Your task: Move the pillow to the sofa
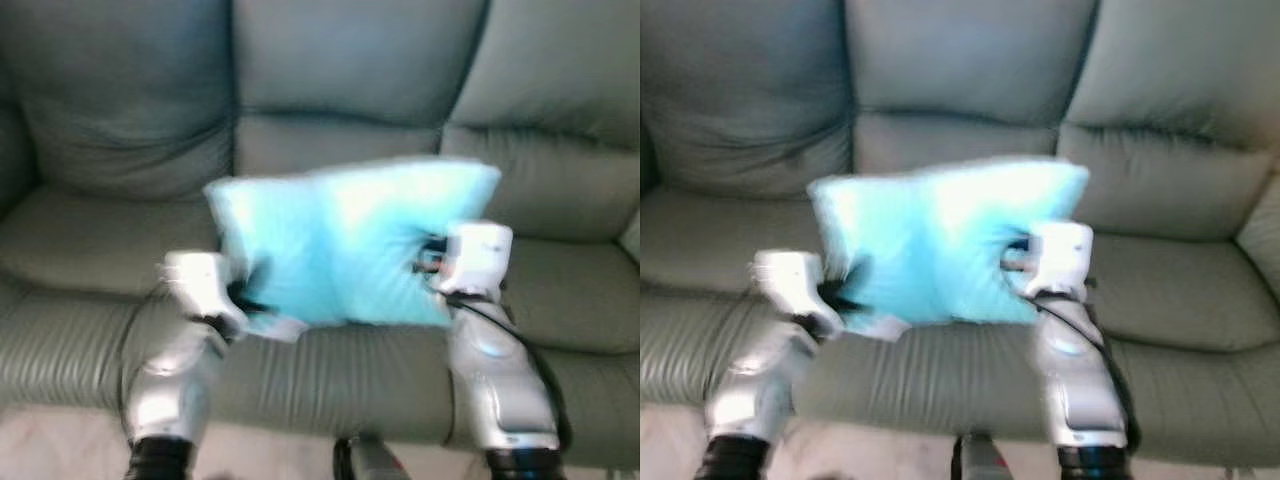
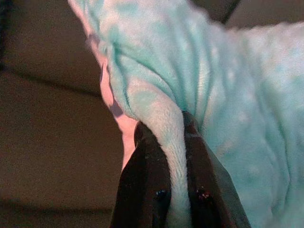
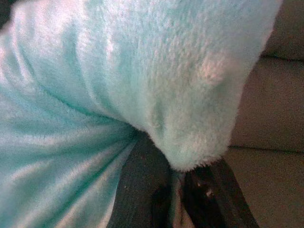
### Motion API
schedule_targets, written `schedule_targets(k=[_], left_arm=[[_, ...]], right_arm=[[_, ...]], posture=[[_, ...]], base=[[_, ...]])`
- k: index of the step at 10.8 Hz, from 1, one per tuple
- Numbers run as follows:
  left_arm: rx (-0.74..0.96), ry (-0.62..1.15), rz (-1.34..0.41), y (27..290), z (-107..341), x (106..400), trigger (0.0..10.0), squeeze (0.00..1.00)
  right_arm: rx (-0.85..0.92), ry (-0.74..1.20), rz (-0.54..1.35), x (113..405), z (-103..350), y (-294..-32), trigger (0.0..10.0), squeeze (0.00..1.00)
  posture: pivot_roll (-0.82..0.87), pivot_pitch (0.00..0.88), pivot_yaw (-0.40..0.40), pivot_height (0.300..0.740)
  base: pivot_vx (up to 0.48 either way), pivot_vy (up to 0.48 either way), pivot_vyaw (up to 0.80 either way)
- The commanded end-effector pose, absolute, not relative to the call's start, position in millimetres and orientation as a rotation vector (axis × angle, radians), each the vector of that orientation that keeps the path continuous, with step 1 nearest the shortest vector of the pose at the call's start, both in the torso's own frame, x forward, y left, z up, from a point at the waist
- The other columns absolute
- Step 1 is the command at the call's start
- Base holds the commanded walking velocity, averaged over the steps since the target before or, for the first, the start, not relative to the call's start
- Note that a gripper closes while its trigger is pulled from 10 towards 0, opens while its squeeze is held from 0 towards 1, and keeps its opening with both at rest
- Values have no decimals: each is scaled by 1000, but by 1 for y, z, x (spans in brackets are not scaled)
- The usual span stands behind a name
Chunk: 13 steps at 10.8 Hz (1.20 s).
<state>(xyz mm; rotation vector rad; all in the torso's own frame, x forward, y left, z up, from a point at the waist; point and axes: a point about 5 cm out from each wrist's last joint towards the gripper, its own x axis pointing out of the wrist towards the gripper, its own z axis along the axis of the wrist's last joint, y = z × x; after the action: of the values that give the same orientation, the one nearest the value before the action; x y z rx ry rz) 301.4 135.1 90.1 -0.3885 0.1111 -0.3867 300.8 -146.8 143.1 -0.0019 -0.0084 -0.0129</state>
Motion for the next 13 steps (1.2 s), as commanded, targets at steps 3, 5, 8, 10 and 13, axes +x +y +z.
schedule_targets(k=[3,5,8,10,13], left_arm=[[-399,149,-369,143,83,296,10000,0],[-394,160,-370,143,81,296,10000,0],[-274,232,-392,145,68,298,10000,0],[-208,253,-371,154,59,307,10000,0],[-147,266,-338,161,52,321,10000,0]], right_arm=[[9,-26,14,300,146,-138,10000,0],[7,-20,13,300,145,-138,10000,0],[55,39,-35,303,135,-145,10000,0],[82,115,-75,308,119,-155,10000,0],[91,226,-108,307,90,-172,10000,0]], posture=[[-89,206,-57,740],[-90,207,-59,740],[-84,211,-58,740],[-80,227,-50,740],[-96,280,-39,740]], base=[[0,0,0],[0,0,0],[0,0,0],[0,0,0],[0,0,0]])
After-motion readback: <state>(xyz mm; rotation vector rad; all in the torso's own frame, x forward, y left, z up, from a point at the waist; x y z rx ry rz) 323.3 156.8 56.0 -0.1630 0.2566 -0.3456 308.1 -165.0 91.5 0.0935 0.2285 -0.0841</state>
